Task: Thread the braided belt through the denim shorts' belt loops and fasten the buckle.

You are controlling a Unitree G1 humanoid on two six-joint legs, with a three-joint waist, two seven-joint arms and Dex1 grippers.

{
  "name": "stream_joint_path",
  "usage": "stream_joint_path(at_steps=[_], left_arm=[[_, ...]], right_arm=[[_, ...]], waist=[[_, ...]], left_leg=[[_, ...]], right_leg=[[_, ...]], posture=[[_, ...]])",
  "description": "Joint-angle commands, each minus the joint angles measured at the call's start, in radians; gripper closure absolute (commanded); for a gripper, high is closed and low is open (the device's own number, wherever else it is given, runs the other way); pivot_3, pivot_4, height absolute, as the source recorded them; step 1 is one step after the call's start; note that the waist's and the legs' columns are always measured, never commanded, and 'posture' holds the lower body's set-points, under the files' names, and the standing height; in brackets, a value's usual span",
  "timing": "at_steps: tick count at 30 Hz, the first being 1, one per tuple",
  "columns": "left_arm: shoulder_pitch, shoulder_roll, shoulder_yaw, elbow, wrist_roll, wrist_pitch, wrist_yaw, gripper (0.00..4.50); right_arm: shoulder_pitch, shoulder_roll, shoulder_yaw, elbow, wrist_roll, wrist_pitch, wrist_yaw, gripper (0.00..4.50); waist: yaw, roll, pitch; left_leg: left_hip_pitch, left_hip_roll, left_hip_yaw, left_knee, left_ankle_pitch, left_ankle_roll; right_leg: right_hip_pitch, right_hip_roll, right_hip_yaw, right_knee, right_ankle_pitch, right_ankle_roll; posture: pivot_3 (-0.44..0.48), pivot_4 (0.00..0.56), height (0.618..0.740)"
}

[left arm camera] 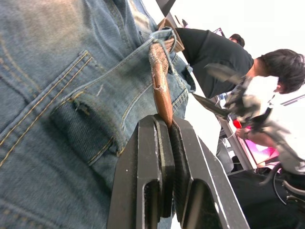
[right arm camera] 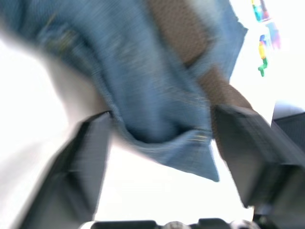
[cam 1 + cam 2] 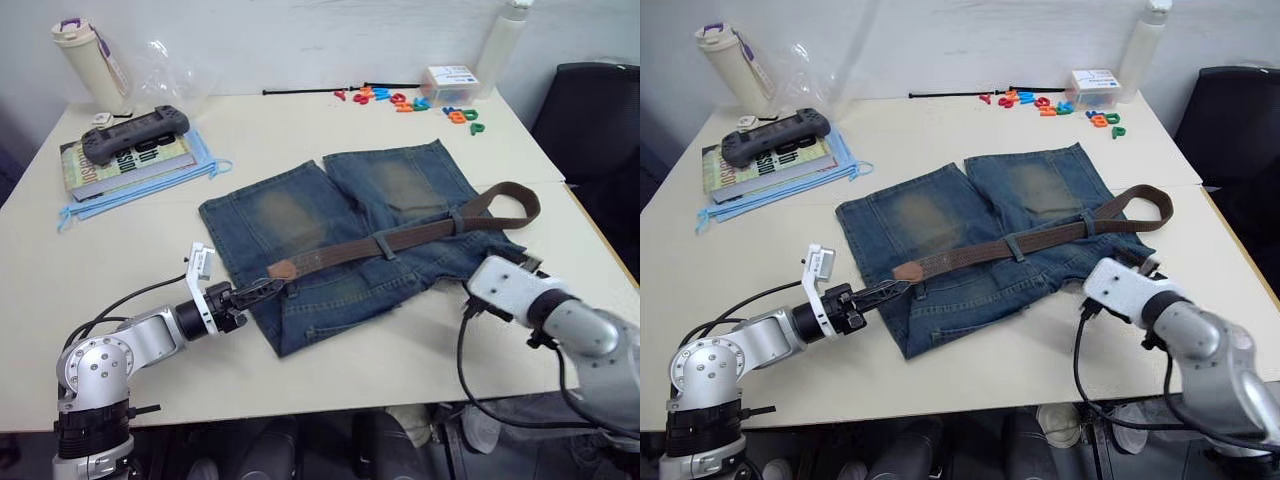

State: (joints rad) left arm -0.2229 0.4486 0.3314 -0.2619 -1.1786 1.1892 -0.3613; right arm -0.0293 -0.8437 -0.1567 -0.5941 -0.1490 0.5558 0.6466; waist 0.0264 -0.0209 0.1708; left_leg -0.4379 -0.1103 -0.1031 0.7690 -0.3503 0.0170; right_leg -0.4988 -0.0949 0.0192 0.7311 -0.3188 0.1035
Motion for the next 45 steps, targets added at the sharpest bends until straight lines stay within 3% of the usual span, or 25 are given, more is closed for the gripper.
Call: stream_joint_path(at_steps=[1, 4, 7, 12, 18, 29, 35, 45], left_arm=[[0.007, 0.011, 0.005, -0.027, -0.026, -0.016, -0.015, 4.5], [0.009, 0.01, 0.004, -0.028, -0.028, -0.017, -0.012, 4.5], [0.013, 0.005, 0.003, -0.032, -0.031, -0.021, -0.007, 4.5], [0.014, -0.004, -0.001, -0.038, -0.04, -0.028, 0.001, 4.5], [0.017, -0.006, -0.004, -0.047, -0.044, -0.036, 0.001, 4.5], [0.029, 0.004, -0.007, -0.076, -0.08, -0.051, -0.006, 4.5], [0.048, 0.028, -0.008, -0.09, -0.105, -0.042, 0.001, 4.5], [0.059, 0.056, -0.024, -0.105, -0.127, -0.044, 0.009, 4.5]], right_arm=[[-0.144, 0.049, -0.135, -0.172, 0.257, 0.249, 0.094, 0.35], [-0.291, 0.154, -0.153, -0.265, 0.461, 0.555, 0.105, 0.35], [-0.482, 0.533, -0.196, -0.311, 0.613, 1.009, 0.07, 0.35], [-0.461, 0.879, -0.241, -0.22, 0.76, 1.059, -0.122, 0.35], [-0.416, 1.06, -0.299, -0.084, 0.964, 1.059, -0.343, 0.35], [-0.461, 1.185, -0.369, 0.152, 1.142, 1.058, -0.635, 0.35], [-0.518, 1.175, -0.387, 0.262, 1.296, 0.917, -0.761, 0.35], [-0.454, 1.071, -0.214, 0.308, 1.568, 0.724, -0.953, 0.35]], waist=[[-0.005, 0.0, 0.0], [-0.002, 0.0, 0.0], [-0.004, -0.002, -0.001], [0.004, 0.0, -0.001], [-0.005, 0.002, -0.001], [-0.03, 0.003, -0.001], [-0.03, 0.003, -0.001], [-0.033, 0.004, 0.0]], left_leg=[[0.0, 0.0, 0.0, 0.0, 0.0, 0.0], [0.0, 0.001, -0.001, -0.001, 0.0, 0.0], [0.001, 0.003, -0.003, -0.001, 0.0, -0.002], [-0.001, 0.0, -0.007, -0.003, 0.001, -0.003], [0.0, -0.003, -0.005, -0.002, 0.0, -0.001], [0.0, -0.001, -0.005, -0.003, 0.001, -0.002], [0.0, -0.001, -0.005, -0.003, 0.001, -0.002], [-0.001, 0.0, -0.003, -0.003, 0.0, -0.002]], right_leg=[[0.0, 0.0, 0.0, 0.0, 0.0, 0.0], [0.0, 0.0, -0.001, 0.0, 0.0, -0.001], [0.0, 0.002, -0.003, -0.001, 0.0, -0.004], [-0.001, 0.0, -0.007, 0.0, 0.0, -0.005], [0.0, -0.003, -0.008, 0.0, 0.0, -0.005], [-0.002, -0.002, -0.008, 0.003, 0.0, -0.006], [-0.002, -0.002, -0.008, 0.003, 0.0, -0.006], [-0.005, -0.001, -0.006, 0.005, 0.0, -0.006]], posture=[[0.0, 0.15, 0.659], [0.0, 0.15, 0.659], [0.0, 0.15, 0.659], [0.0, 0.15, 0.659], [0.0, 0.15, 0.659], [0.0, 0.15, 0.659], [0.0, 0.15, 0.659], [0.0, 0.15, 0.659]])
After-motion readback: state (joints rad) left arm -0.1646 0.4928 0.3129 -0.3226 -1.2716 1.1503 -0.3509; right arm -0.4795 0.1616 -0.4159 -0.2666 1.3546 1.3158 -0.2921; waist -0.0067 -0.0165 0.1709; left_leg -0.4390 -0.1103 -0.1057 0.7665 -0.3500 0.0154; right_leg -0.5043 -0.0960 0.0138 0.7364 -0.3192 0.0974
